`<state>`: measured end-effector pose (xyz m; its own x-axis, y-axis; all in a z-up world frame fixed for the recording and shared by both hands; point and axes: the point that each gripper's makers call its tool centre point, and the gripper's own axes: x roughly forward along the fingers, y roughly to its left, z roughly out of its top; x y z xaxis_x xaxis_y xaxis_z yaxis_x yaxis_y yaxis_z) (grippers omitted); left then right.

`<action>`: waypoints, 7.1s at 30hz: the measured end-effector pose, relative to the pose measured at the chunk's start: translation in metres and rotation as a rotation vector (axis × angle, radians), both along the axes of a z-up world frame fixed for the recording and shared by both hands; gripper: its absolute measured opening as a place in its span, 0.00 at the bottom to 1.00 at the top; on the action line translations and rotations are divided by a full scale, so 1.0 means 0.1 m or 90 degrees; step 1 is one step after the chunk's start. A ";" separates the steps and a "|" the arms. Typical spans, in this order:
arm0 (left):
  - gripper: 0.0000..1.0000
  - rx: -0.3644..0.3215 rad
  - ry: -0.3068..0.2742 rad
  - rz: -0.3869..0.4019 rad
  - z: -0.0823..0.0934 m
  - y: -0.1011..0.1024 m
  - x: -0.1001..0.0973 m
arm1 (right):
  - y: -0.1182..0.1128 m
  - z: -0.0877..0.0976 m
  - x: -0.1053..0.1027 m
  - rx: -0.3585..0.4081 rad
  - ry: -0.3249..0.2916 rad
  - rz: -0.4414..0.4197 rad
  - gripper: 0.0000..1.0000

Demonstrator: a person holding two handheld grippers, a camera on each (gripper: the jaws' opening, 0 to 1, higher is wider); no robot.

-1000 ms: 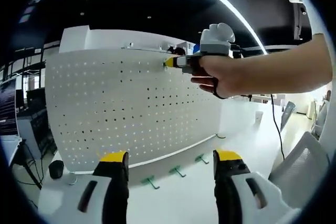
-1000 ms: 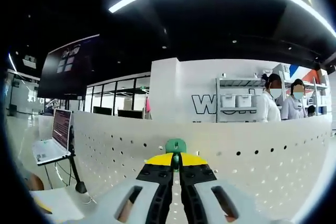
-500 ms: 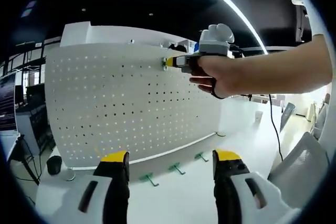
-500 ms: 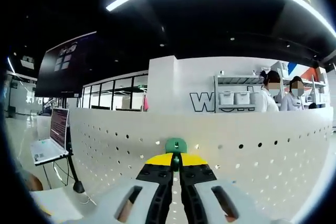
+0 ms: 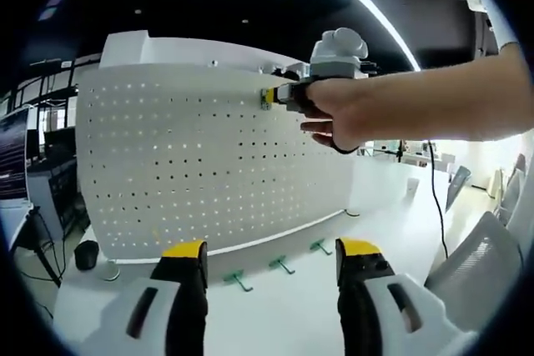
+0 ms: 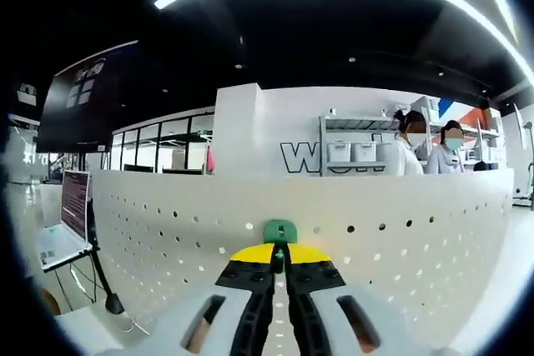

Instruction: Insert the hook assembly into the mounting plate slot until the hook locks in place.

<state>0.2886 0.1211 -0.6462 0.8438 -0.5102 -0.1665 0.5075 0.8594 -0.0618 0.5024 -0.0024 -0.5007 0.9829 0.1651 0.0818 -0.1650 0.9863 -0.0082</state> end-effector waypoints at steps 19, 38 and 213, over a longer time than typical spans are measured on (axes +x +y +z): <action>0.65 0.003 -0.001 0.005 -0.04 0.02 0.02 | 0.05 -0.06 -0.04 0.028 0.020 0.020 0.10; 0.68 0.009 -0.007 0.016 -0.04 0.07 0.04 | 0.04 -0.13 -0.15 0.060 0.052 0.099 0.32; 0.71 0.229 0.157 -0.194 -0.89 0.17 0.31 | -1.01 -1.17 -2.14 0.045 0.071 0.276 0.52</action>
<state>0.3192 0.1385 -0.7350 0.5792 -0.6008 -0.5510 0.7455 0.6638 0.0598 0.2884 -0.1035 -0.6176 0.8275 0.5615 0.0050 -0.5591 0.8232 0.0986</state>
